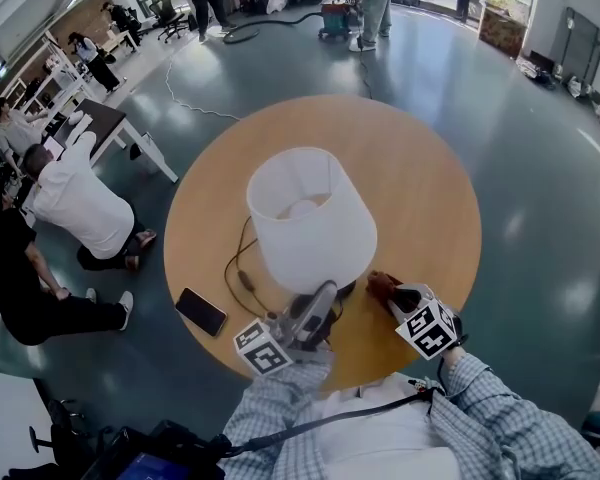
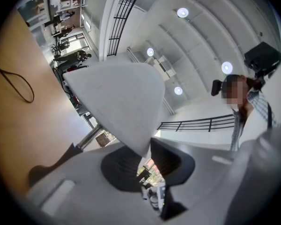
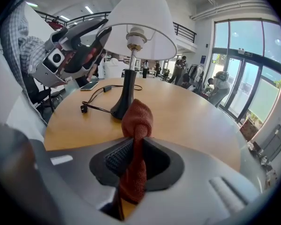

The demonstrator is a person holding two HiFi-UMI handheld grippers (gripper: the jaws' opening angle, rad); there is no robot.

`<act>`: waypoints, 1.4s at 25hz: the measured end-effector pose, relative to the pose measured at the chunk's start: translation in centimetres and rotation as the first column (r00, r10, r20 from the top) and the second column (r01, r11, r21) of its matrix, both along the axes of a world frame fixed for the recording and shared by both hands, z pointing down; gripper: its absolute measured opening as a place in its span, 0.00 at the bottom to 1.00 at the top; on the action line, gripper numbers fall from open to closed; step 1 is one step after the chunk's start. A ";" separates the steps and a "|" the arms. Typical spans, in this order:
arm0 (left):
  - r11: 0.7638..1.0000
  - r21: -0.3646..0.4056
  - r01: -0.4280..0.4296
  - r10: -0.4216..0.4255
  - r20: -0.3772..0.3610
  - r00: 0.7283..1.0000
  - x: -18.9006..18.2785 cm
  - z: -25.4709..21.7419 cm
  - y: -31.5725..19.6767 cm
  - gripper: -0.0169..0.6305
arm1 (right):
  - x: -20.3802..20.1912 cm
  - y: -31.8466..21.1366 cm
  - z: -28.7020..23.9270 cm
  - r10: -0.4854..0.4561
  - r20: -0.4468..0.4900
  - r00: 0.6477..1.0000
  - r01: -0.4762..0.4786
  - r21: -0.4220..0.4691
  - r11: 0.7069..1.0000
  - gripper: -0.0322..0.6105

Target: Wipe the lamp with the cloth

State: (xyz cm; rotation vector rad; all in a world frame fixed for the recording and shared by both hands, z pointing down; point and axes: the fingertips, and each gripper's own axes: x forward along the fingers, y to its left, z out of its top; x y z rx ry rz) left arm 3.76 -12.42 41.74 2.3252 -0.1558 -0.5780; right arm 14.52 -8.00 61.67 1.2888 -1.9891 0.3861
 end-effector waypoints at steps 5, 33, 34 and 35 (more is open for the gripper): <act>0.999 0.007 -0.045 0.045 0.008 0.999 0.4 -0.2 1.1 0.12 | 0.1 0.2 -0.1 -0.003 0.001 1.000 0.003 -0.005 1.000 0.15; 0.996 0.036 -0.082 0.057 0.452 0.890 -6.6 7.6 5.5 0.32 | -0.5 -0.9 0.4 -0.045 0.014 0.999 0.045 -0.011 0.999 0.15; 0.994 0.076 -0.083 0.035 0.493 0.870 -7.3 7.4 5.0 0.33 | -0.4 -0.7 0.5 -0.046 0.015 0.999 0.047 -0.012 0.999 0.15; 0.988 0.124 -0.092 0.013 0.528 0.849 -8.0 7.1 4.4 0.33 | -0.4 -0.6 0.6 -0.047 0.016 0.999 0.048 -0.013 0.999 0.15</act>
